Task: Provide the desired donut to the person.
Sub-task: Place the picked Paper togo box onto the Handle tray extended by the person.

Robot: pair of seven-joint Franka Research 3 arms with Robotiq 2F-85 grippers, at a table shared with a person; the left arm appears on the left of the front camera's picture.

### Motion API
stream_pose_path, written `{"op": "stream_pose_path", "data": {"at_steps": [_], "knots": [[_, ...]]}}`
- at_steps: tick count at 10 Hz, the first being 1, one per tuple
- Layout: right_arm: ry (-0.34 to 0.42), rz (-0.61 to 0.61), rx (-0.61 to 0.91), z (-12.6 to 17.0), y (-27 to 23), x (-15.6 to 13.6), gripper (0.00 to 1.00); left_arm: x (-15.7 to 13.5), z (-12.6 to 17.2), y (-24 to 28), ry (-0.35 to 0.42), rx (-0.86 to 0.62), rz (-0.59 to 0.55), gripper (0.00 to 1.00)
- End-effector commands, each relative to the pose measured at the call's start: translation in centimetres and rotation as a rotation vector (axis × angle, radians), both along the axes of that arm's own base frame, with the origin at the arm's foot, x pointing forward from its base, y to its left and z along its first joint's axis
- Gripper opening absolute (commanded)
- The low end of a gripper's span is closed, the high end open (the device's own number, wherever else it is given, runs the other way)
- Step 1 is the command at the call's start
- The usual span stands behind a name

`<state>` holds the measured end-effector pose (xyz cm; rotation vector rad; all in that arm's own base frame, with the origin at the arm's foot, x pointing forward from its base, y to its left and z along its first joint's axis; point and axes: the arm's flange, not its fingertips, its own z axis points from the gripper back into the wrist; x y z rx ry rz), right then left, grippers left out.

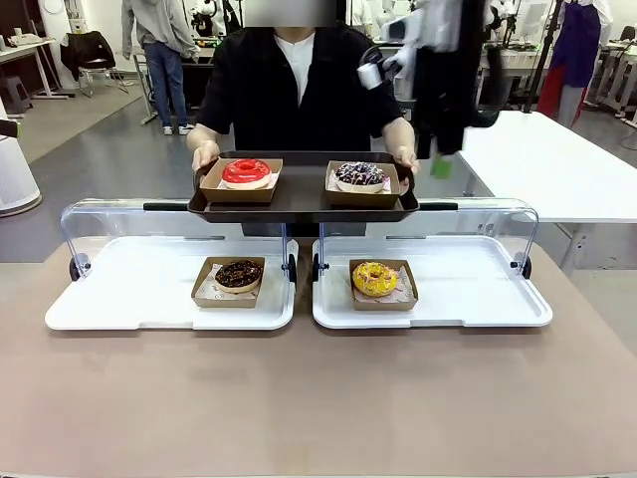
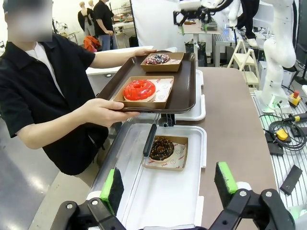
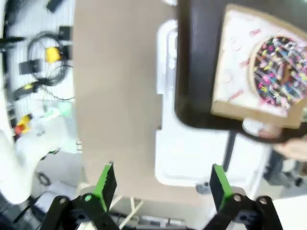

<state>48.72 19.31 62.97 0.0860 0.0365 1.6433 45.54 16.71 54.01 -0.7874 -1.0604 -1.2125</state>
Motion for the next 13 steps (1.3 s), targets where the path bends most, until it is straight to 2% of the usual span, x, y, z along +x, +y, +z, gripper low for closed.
{"op": "stream_pose_path", "data": {"at_steps": [1,2,4,5,7,9,13], "knots": [[0.052,-0.006,0.187,3.5,-7.3,-0.2,1.00,-0.1,0.0,0.1,-0.013,0.001,-0.002,1.00],[0.073,0.002,0.372,5.1,-12.1,-0.1,1.00,-0.1,0.0,0.1,-0.013,0.001,-0.002,1.00],[0.022,-0.076,0.677,5.7,-19.6,0.6,1.00,-0.1,0.0,0.1,-0.013,0.001,-0.002,1.00],[-0.012,-0.129,0.800,5.1,-22.3,0.9,1.00,-0.1,0.0,0.1,-0.013,0.001,-0.002,1.00],[0.009,-0.204,0.984,2.0,-27.5,1.6,1.00,-0.1,0.0,0.1,-0.013,0.001,-0.002,1.00],[0.021,-0.205,1.002,-1.2,-30.2,1.3,1.00,-0.1,0.0,0.1,-0.013,0.001,-0.002,1.00],[-0.015,-0.197,1.034,-6.6,-33.9,0.2,1.00,-0.1,0.0,0.1,-0.013,0.001,-0.002,1.00]]}}
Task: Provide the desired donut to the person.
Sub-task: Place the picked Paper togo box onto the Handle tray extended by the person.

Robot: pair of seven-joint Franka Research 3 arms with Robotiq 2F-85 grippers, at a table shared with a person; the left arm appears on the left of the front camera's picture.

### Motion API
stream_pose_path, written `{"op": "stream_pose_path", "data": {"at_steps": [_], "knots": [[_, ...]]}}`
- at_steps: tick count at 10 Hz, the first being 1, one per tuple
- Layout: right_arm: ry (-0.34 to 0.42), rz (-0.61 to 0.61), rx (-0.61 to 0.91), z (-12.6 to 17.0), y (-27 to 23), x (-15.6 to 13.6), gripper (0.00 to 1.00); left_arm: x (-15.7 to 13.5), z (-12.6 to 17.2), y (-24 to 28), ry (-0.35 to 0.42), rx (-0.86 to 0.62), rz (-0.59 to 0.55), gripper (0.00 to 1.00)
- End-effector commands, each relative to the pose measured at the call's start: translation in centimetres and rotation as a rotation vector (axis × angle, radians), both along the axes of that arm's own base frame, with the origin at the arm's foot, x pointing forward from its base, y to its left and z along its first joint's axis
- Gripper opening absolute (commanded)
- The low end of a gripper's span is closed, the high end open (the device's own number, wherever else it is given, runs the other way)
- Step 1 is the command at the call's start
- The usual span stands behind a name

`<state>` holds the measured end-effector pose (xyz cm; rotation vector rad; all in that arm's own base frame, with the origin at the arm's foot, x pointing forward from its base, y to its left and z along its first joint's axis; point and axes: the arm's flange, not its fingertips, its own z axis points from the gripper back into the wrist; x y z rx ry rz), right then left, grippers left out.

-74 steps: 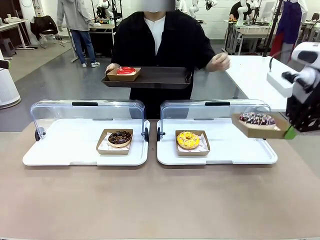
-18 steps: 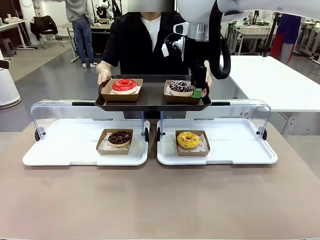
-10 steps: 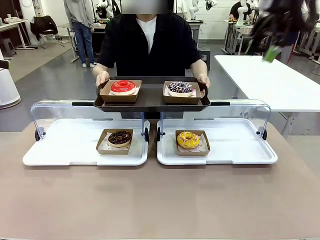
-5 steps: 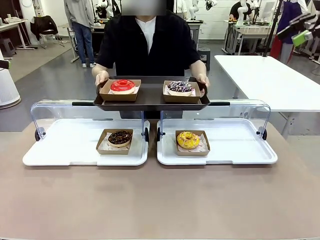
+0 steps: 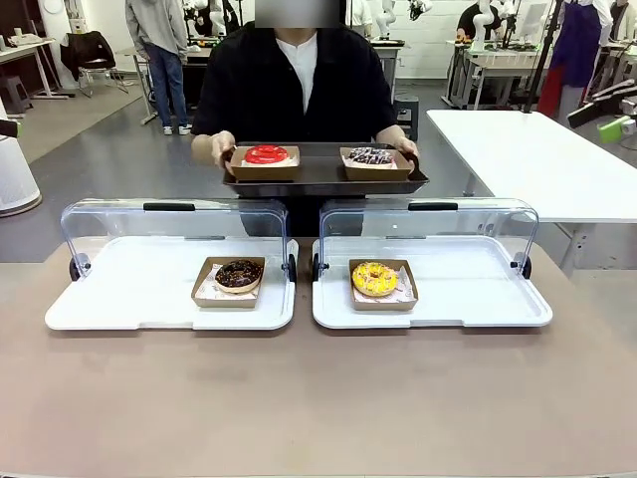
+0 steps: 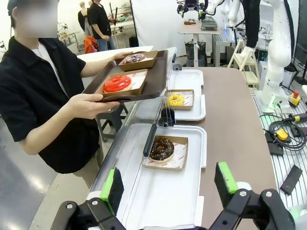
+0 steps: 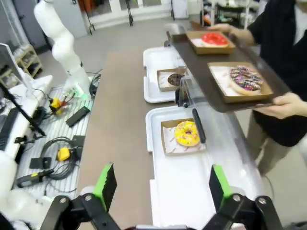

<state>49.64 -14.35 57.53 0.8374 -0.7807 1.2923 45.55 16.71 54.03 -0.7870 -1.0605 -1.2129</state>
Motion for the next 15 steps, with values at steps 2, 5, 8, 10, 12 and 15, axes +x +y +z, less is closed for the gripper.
{"op": "stream_pose_path", "data": {"at_steps": [2,5,8,10,12,15], "knots": [[-0.104,-0.050,0.043,-2.3,-1.1,-1.3,1.00,-0.1,0.0,0.1,-0.012,0.001,-0.002,1.00],[-0.136,-0.019,0.055,-2.4,-1.0,-1.2,1.00,-0.1,0.0,0.1,-0.012,0.001,-0.002,1.00],[-0.075,-0.044,0.028,-2.4,-2.1,-0.8,1.00,-0.1,0.0,0.1,-0.012,0.001,-0.002,1.00],[-0.075,-0.044,0.028,-2.4,-2.1,-0.8,1.00,-0.1,0.0,0.1,-0.012,0.001,-0.002,1.00],[-0.075,-0.044,0.028,-2.4,-2.1,-0.8,1.00,-0.1,0.0,0.1,-0.012,0.001,-0.002,1.00],[-0.075,-0.044,0.028,-2.4,-2.1,-0.8,1.00,-0.1,0.0,0.1,-0.012,0.001,-0.002,1.00]]}}
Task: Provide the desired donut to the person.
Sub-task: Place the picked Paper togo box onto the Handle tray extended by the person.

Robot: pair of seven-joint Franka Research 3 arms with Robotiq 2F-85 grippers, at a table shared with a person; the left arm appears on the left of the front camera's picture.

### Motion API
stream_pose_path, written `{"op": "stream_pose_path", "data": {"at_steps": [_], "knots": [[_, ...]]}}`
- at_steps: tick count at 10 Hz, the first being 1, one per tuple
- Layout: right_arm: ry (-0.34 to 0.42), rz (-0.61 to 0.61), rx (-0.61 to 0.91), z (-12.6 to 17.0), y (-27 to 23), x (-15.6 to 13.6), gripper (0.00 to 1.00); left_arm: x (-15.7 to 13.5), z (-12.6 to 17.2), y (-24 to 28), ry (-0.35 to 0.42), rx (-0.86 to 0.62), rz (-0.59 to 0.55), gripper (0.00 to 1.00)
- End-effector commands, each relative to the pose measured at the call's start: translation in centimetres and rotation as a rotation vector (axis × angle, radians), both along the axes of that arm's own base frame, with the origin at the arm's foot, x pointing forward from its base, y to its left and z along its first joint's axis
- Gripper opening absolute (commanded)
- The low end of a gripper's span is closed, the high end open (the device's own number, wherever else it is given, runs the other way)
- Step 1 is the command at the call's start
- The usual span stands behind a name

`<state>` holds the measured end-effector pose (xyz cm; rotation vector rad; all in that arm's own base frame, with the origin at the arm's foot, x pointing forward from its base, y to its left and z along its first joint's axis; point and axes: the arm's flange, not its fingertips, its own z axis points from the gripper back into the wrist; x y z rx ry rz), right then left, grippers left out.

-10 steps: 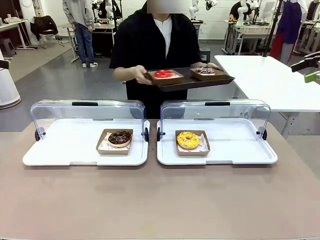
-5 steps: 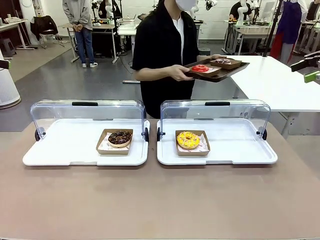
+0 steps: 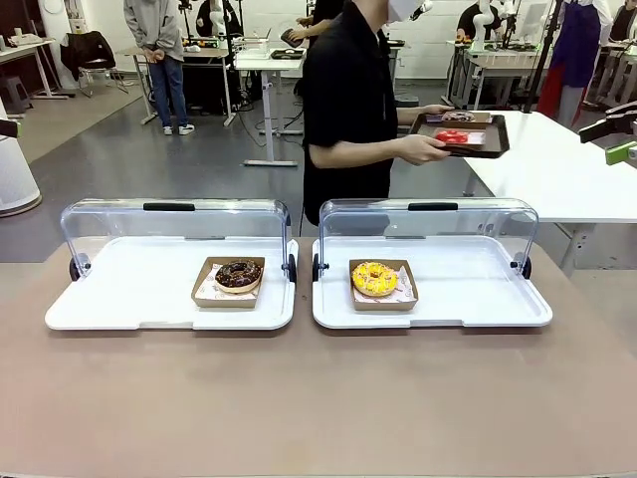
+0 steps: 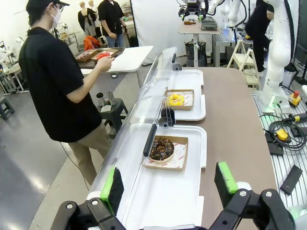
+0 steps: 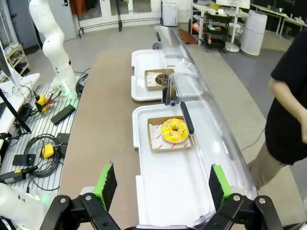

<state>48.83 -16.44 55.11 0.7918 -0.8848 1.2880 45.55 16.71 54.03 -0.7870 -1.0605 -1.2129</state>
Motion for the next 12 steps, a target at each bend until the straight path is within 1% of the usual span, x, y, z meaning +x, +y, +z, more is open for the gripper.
{"op": "stream_pose_path", "data": {"at_steps": [1,12], "knots": [[0.011,-0.002,-0.004,0.05,0.03,-0.03,1.00,-0.14,0.03,0.08,-0.012,0.001,-0.002,1.00],[0.011,-0.002,-0.004,0.05,0.03,-0.03,1.00,-0.14,0.03,0.08,-0.012,0.001,-0.002,1.00]]}}
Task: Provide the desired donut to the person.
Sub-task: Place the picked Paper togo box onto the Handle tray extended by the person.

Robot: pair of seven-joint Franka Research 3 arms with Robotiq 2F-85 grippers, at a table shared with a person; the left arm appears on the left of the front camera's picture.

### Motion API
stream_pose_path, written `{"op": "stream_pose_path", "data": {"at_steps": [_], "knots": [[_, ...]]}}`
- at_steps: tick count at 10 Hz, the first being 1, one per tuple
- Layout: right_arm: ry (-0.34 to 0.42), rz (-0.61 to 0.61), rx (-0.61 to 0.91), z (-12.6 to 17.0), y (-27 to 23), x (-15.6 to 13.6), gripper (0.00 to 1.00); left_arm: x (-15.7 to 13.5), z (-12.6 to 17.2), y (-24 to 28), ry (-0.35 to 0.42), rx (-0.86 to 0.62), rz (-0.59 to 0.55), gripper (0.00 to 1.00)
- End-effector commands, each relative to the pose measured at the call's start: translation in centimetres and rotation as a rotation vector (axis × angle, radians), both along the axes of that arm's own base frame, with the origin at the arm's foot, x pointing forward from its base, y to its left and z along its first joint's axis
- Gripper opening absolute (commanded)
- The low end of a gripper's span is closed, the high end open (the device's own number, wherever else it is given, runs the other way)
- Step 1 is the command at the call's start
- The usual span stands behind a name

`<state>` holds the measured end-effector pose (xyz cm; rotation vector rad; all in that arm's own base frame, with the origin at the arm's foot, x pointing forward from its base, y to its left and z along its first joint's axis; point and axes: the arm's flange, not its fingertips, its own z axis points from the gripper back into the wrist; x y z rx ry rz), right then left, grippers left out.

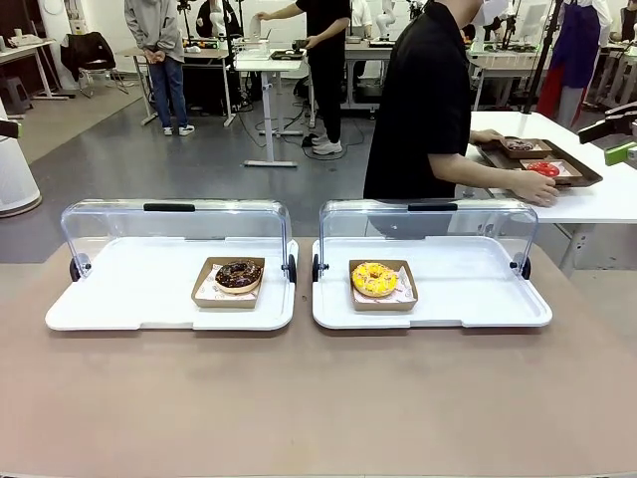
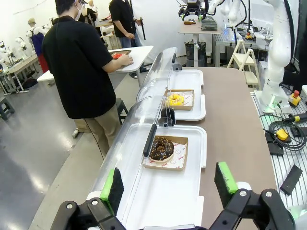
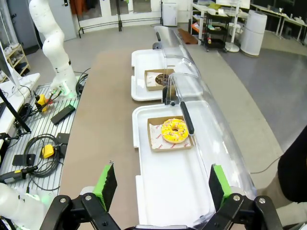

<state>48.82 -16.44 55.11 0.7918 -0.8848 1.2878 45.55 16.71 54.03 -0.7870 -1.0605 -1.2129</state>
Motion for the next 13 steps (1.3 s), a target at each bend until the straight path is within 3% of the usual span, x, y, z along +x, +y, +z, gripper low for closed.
{"op": "stream_pose_path", "data": {"at_steps": [1,13], "knots": [[0.011,-0.002,-0.004,0.05,0.04,-0.03,1.00,-0.14,0.03,0.08,-0.012,0.001,-0.002,1.00],[0.011,-0.002,-0.004,0.05,0.04,-0.03,1.00,-0.14,0.03,0.08,-0.012,0.001,-0.002,1.00]]}}
